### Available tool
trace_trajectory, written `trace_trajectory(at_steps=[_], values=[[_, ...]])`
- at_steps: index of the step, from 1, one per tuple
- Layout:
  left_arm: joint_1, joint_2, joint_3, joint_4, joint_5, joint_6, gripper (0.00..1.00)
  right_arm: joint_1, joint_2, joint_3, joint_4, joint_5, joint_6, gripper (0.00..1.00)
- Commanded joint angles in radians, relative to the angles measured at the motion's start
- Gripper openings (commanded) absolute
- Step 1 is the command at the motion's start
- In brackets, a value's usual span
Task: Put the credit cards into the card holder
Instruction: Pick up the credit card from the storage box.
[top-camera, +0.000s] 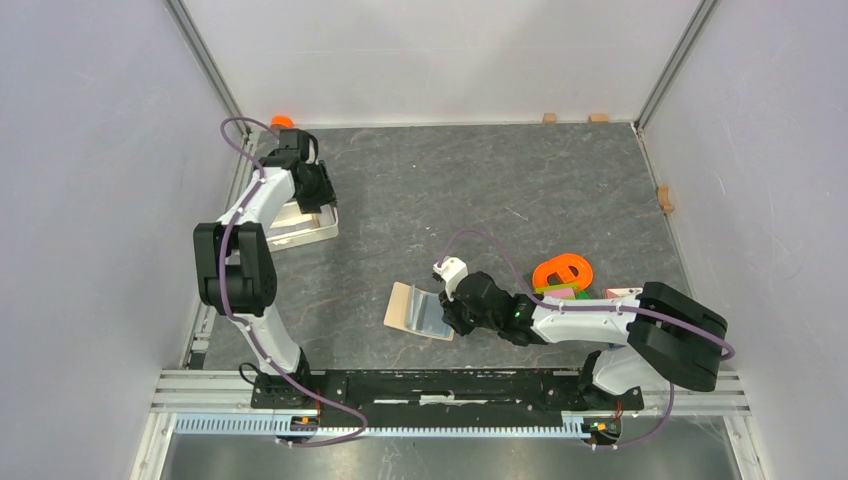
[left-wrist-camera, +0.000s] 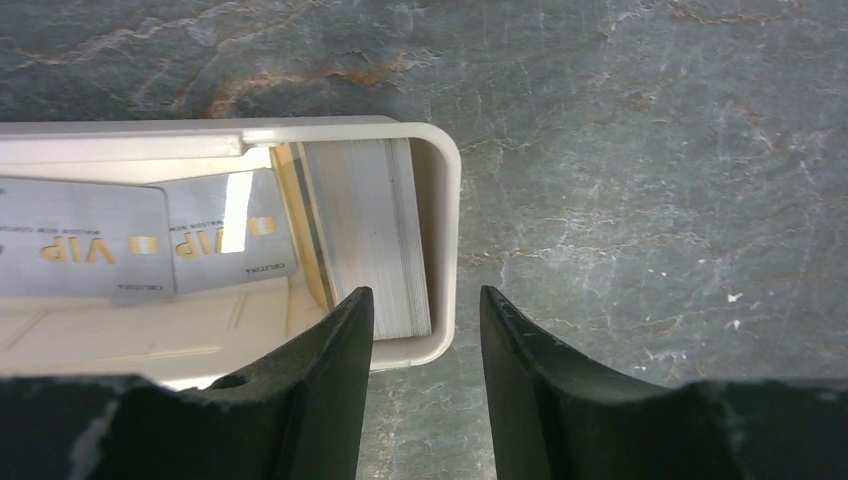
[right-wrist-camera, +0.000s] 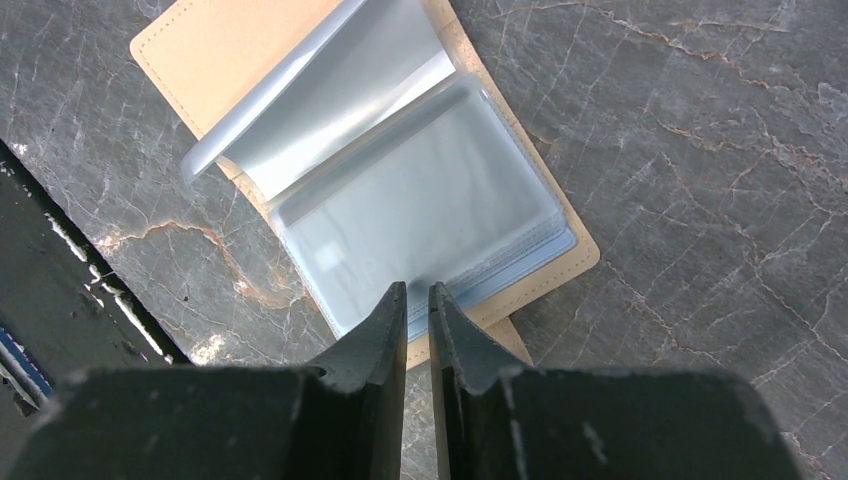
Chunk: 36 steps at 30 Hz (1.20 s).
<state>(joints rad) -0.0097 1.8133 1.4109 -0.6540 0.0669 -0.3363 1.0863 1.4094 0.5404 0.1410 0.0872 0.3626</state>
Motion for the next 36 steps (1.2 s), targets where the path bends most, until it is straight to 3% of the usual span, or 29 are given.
trace_trajectory(at_steps=[1, 5, 10, 24, 36], values=[[-0.007, -0.076, 0.001, 0.010, -0.151, 0.023, 0.52, 0.003, 0.004, 0.036, 0.012, -0.001, 0.008, 0.18], [-0.003, -0.054, -0.004, 0.006, -0.175, 0.009, 0.63, 0.003, 0.000, 0.035, 0.014, -0.001, 0.007, 0.18], [0.002, -0.012, -0.001, -0.002, -0.191, -0.002, 0.68, 0.003, -0.006, 0.029, 0.017, 0.001, 0.008, 0.18], [0.002, 0.055, 0.002, 0.028, -0.147, 0.006, 0.67, 0.003, -0.020, 0.018, 0.021, -0.001, 0.011, 0.18], [0.002, 0.104, 0.028, -0.006, -0.263, 0.026, 0.67, 0.003, -0.039, 0.008, 0.026, -0.003, 0.016, 0.18]])
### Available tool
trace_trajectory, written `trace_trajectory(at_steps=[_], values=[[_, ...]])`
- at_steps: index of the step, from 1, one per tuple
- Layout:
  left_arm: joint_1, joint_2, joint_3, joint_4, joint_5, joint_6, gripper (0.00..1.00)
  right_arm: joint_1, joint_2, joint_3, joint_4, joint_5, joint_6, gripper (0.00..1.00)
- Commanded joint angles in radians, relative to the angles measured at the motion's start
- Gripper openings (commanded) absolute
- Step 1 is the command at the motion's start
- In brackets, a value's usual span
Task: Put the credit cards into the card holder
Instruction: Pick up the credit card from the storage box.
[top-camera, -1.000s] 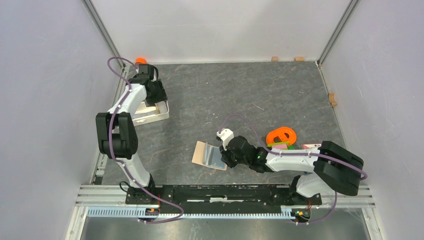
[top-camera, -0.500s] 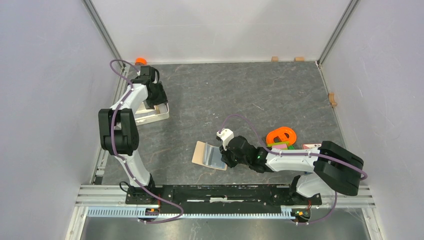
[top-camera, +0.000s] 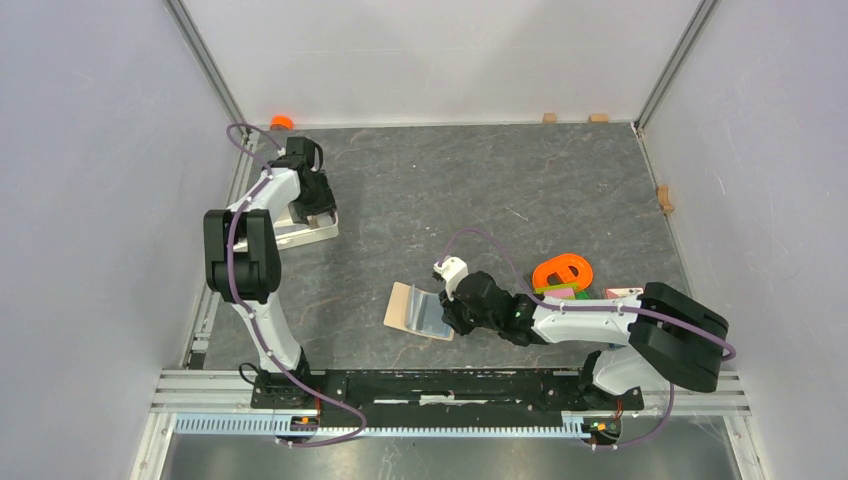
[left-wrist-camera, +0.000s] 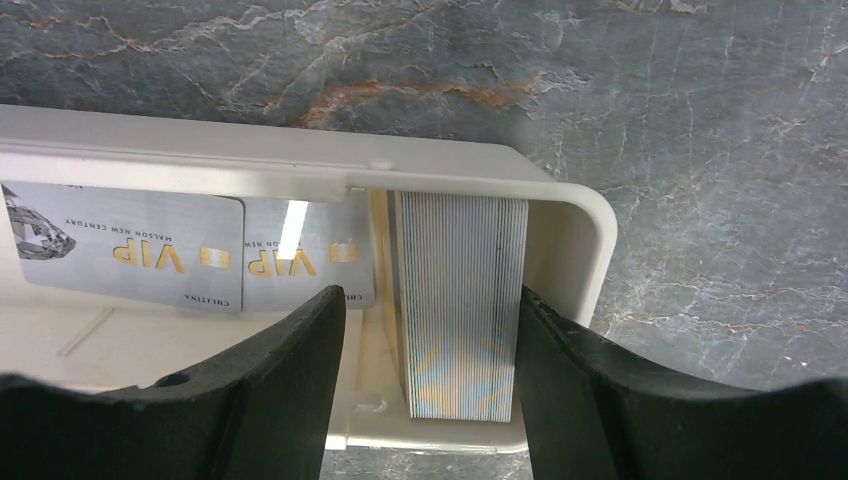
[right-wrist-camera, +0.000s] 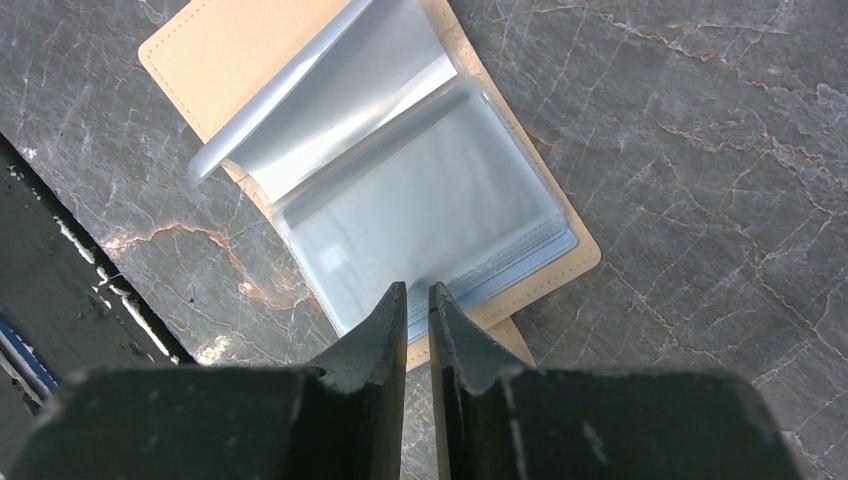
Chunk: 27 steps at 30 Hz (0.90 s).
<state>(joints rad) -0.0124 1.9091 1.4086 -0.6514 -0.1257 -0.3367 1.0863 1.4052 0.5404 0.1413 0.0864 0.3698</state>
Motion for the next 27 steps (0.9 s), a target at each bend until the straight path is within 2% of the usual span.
trace_trajectory(at_steps=[1, 11, 20, 27], values=[[0.005, 0.007, 0.032, -0.012, -0.080, 0.026, 0.67, 0.002, -0.035, 0.007, 0.026, -0.001, 0.009, 0.18], [0.005, -0.050, 0.023, -0.013, -0.137, 0.034, 0.60, 0.003, -0.037, 0.009, 0.024, -0.001, 0.008, 0.18], [0.005, -0.097, 0.013, -0.013, -0.149, 0.042, 0.59, 0.004, -0.027, 0.018, 0.021, -0.004, 0.009, 0.18], [0.005, -0.096, 0.015, -0.016, -0.149, 0.044, 0.50, 0.003, -0.027, 0.018, 0.021, -0.004, 0.010, 0.18]])
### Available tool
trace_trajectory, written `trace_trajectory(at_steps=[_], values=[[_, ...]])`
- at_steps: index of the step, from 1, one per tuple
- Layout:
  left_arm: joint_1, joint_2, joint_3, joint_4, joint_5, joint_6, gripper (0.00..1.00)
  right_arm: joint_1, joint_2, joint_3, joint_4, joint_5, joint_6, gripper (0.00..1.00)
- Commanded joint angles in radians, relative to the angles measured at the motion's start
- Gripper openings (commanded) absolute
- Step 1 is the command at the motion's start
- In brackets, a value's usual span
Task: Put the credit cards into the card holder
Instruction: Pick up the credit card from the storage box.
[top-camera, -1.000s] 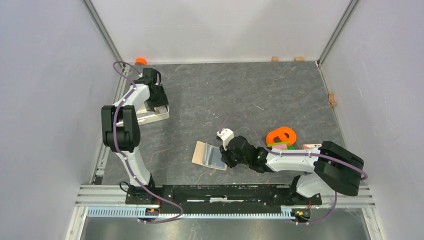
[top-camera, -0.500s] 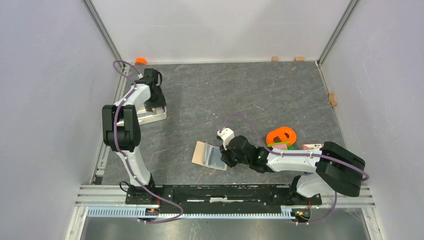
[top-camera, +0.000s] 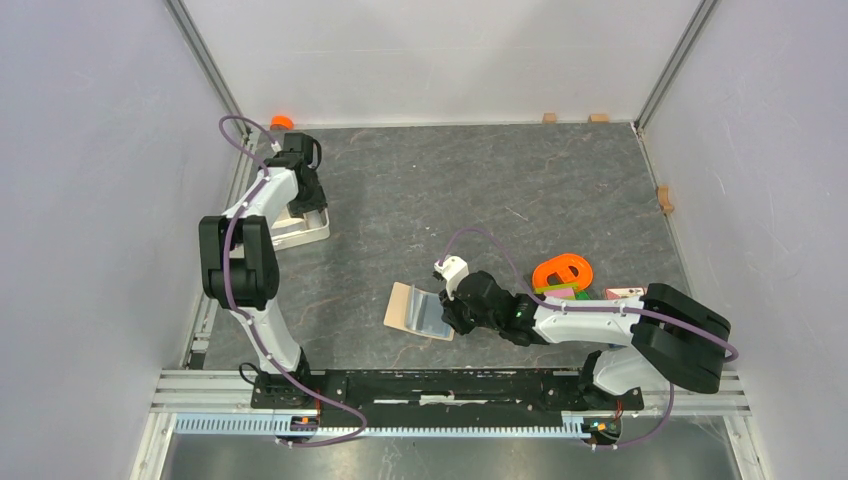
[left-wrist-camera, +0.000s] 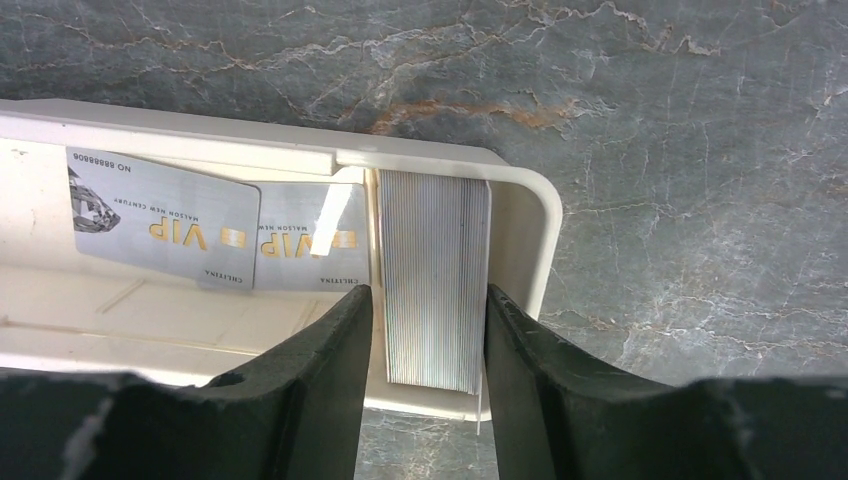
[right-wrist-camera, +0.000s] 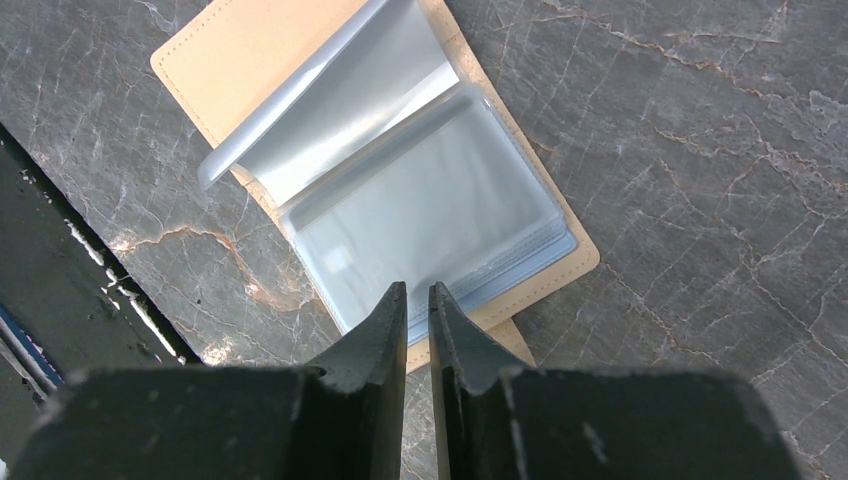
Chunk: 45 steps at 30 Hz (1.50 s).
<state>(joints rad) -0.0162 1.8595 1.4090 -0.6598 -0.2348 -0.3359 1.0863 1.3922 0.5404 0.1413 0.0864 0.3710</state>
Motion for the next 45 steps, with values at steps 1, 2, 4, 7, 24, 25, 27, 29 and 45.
trace_trajectory(at_steps=[1, 2, 4, 7, 24, 25, 27, 29, 45], values=[[0.009, -0.051, 0.014, -0.008, -0.039, 0.041, 0.49, 0.003, -0.014, 0.018, 0.021, -0.004, 0.009, 0.18], [0.008, -0.056, 0.012, -0.007, -0.039, 0.040, 0.49, 0.003, -0.015, 0.017, 0.021, -0.003, 0.009, 0.18], [0.009, -0.064, 0.010, -0.007, -0.038, 0.039, 0.47, 0.003, -0.014, 0.016, 0.021, -0.003, 0.011, 0.18], [0.008, -0.068, 0.010, -0.006, -0.033, 0.038, 0.44, 0.003, -0.011, 0.017, 0.022, -0.003, 0.011, 0.18], [0.009, -0.087, 0.008, 0.001, -0.004, 0.025, 0.05, 0.003, -0.009, 0.016, 0.022, -0.005, 0.014, 0.18], [0.009, -0.097, 0.006, 0.000, 0.000, 0.023, 0.02, 0.004, -0.009, 0.016, 0.022, -0.004, 0.013, 0.18], [0.009, -0.119, 0.000, 0.005, 0.003, 0.020, 0.02, 0.004, -0.011, 0.017, 0.023, -0.002, 0.014, 0.18], [0.009, -0.150, -0.008, 0.011, 0.004, 0.017, 0.02, 0.003, -0.009, 0.016, 0.024, 0.001, 0.015, 0.18], [-0.050, -0.528, -0.161, 0.186, 0.122, 0.039, 0.02, 0.003, -0.065, 0.019, -0.013, 0.070, 0.035, 0.18]])
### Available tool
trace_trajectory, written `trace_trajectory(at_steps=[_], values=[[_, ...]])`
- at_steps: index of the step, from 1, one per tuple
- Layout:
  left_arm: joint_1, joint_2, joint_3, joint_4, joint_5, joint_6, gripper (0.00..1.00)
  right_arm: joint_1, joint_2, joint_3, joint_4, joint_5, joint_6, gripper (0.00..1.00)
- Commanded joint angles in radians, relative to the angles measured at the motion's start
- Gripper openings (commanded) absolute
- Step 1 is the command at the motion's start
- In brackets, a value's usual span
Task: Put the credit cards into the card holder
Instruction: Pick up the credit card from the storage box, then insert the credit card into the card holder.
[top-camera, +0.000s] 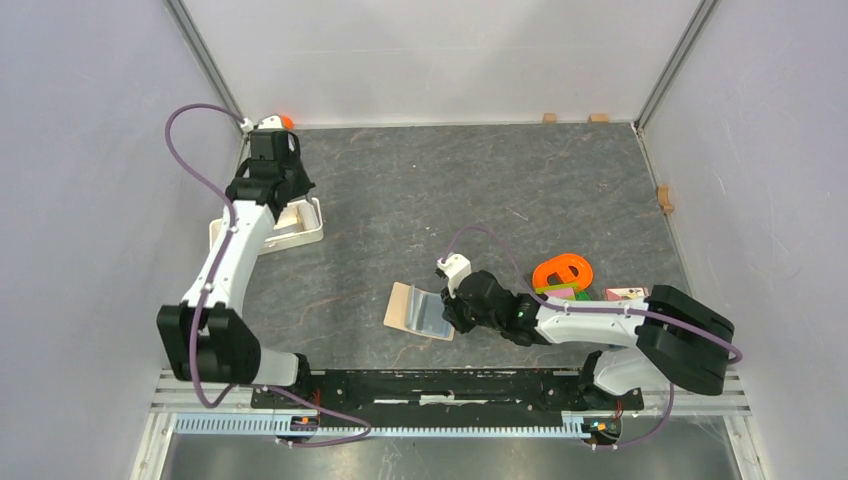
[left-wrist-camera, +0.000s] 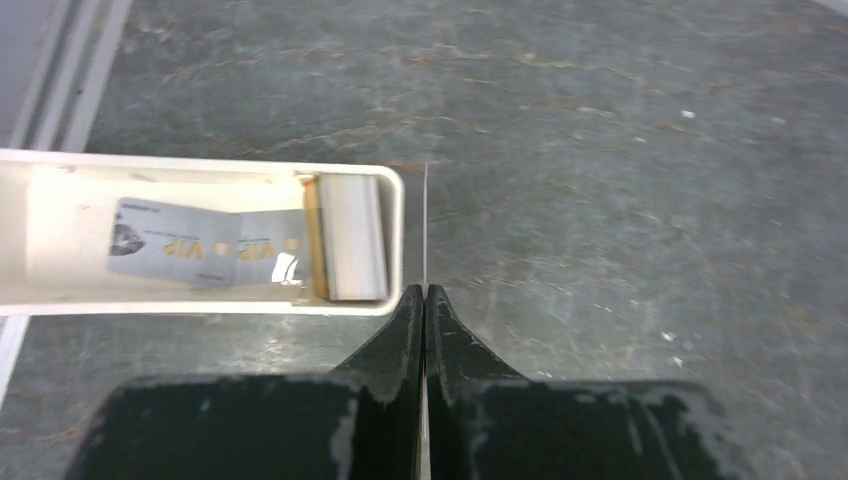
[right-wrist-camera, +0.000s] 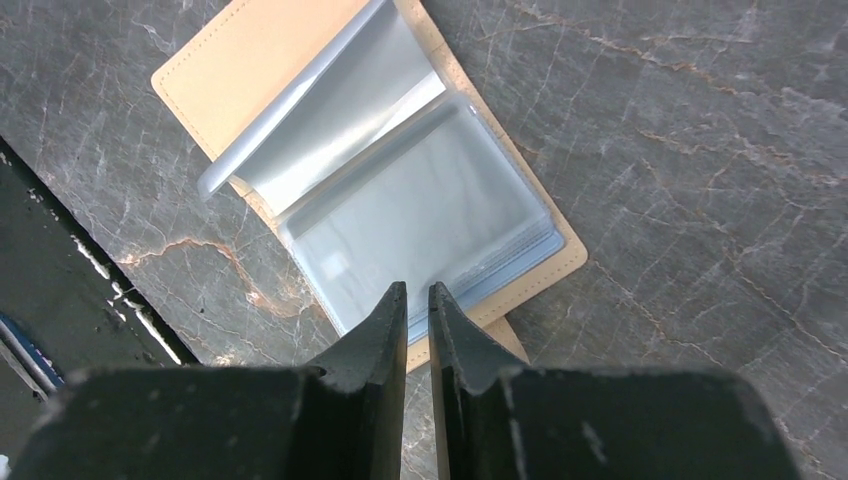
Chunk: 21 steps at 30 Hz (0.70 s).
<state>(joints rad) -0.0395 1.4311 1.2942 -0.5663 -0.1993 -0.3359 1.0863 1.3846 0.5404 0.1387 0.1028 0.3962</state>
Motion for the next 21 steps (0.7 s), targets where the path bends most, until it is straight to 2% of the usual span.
trace_trajectory(at_steps=[1, 4, 7, 9, 12, 15, 17, 19, 21], values=[[-0.027, -0.125, -0.065, 0.102, 0.108, 0.038, 0.02, 0.003, -0.069, 0.018, -0.016, 0.065, 0.011, 0.18], [-0.027, -0.190, -0.105, 0.112, 0.188, 0.038, 0.02, 0.003, -0.104, 0.021, -0.042, 0.092, 0.010, 0.18], [-0.045, -0.245, -0.165, 0.127, 0.346, 0.010, 0.02, 0.001, -0.153, 0.026, -0.088, 0.143, 0.000, 0.19], [-0.094, -0.275, -0.216, 0.144, 0.437, -0.026, 0.02, -0.002, -0.199, 0.023, -0.128, 0.196, -0.010, 0.19], [-0.240, -0.308, -0.307, 0.183, 0.513, -0.078, 0.02, -0.036, -0.276, 0.006, -0.194, 0.241, -0.033, 0.20], [-0.366, -0.320, -0.382, 0.239, 0.585, -0.127, 0.02, -0.110, -0.358, -0.033, -0.219, 0.193, -0.051, 0.21], [-0.408, -0.322, -0.444, 0.314, 0.642, -0.186, 0.02, -0.159, -0.409, -0.063, -0.229, 0.149, -0.048, 0.23], [-0.442, -0.305, -0.500, 0.366, 0.690, -0.222, 0.02, -0.202, -0.440, -0.089, -0.235, 0.085, -0.037, 0.27], [-0.488, -0.276, -0.537, 0.374, 0.678, -0.223, 0.02, -0.217, -0.449, -0.108, -0.237, 0.029, -0.015, 0.33]])
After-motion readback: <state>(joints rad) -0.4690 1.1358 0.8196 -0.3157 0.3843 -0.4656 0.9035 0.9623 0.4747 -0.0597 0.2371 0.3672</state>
